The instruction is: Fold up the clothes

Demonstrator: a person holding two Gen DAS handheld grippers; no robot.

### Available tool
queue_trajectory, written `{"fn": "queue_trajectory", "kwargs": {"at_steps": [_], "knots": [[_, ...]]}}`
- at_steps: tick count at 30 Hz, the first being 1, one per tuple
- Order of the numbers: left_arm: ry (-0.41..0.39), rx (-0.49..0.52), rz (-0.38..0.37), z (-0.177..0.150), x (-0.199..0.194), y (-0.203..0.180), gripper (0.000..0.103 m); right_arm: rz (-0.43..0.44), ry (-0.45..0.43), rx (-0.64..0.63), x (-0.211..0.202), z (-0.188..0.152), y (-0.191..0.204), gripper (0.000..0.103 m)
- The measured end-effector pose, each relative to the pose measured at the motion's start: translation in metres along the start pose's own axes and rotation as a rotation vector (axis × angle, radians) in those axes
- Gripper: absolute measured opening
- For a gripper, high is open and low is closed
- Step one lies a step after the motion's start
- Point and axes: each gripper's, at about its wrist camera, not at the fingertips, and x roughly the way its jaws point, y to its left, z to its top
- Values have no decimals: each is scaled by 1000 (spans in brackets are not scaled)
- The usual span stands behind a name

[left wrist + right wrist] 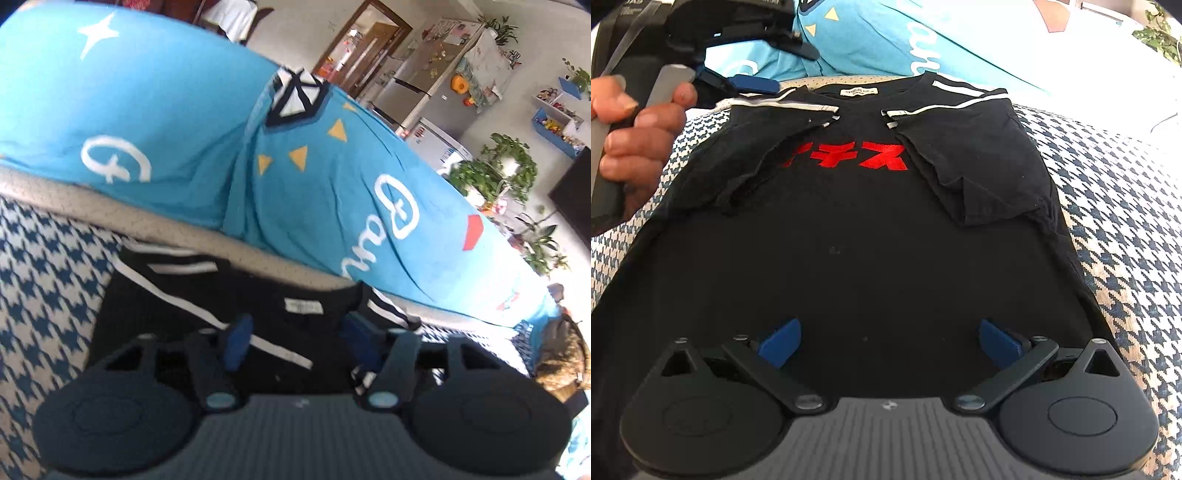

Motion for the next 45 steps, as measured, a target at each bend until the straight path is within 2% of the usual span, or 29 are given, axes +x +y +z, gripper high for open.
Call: {"fn": "queue_trajectory", "kwargs": {"at_steps": [4,11,18,24,35,42,45], "knots": [[-26,24,56,4,-6,5,69,1,-1,0,-1,0,0,103],[8,25,140,2,-3,21,69,-1,-1,-2,0,-1,1,103],[40,122,242,-14,5,18,69,5,-1,1,0,0,1,103],[58,261,317,-28,1,7,72,15,-7,6,0,0,-1,103],[147,493,351,-71,-9,-12,74,7,-17,18,2,1,0,103],[148,489,361,-77,-30,-13,74,5,-10,23,3,4,0,103],[127,490,345,-76,-49,-17,78,14,-12,25,2,4,-2,103]]}}
